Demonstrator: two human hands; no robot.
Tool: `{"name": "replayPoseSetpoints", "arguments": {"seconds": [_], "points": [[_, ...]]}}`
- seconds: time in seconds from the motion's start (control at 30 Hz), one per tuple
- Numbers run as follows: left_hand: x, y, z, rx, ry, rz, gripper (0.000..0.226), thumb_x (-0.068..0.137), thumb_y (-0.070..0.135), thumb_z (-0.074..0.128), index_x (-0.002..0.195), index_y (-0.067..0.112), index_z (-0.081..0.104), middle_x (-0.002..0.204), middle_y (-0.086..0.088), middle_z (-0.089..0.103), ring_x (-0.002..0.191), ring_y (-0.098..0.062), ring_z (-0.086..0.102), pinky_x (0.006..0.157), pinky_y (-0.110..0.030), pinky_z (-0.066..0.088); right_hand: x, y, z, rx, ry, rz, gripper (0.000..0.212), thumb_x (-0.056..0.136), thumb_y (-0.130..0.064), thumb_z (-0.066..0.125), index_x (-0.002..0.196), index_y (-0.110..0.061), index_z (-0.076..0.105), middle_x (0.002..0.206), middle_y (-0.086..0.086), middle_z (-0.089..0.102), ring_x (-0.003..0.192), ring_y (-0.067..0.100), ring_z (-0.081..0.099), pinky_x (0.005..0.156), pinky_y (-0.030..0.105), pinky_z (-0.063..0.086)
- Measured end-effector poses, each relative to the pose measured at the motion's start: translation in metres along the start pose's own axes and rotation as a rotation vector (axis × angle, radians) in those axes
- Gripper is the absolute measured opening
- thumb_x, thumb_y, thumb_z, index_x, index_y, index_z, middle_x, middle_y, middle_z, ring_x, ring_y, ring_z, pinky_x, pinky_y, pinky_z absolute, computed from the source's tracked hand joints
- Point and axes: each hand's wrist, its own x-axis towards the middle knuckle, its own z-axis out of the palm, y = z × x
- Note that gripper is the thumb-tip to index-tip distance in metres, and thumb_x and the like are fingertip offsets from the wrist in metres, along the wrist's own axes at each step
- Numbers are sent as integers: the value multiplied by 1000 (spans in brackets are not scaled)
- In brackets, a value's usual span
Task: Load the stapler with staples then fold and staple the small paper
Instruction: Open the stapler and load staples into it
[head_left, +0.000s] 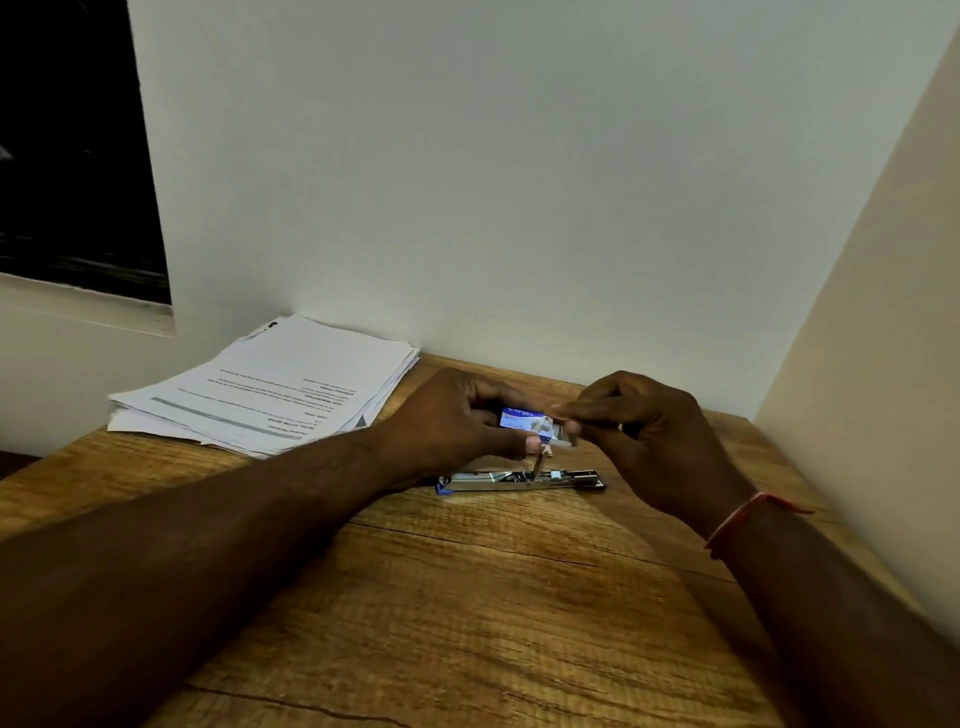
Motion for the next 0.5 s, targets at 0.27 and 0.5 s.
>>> {"name": "replayPoseSetpoints", "arguments": {"seconds": [0.27, 0.5], "points": [[3, -4, 0, -76, 6, -37, 42, 83, 15, 100, 122, 20, 87, 112, 3, 88, 106, -14, 85, 104, -38, 67, -1, -2, 5, 417, 109, 459, 15, 103, -21, 74, 111, -23, 86, 95, 3, 83, 79, 18, 71, 66, 30, 61], [6, -4, 1, -254, 17, -86, 40, 87, 5, 95, 125, 8, 84, 113, -11, 87, 108, -28, 85, 104, -50, 67, -1, -13, 10, 1050, -4, 690, 31, 95, -10, 72, 121, 6, 74, 99, 23, 78, 80, 22, 77, 74, 27, 68]]}}
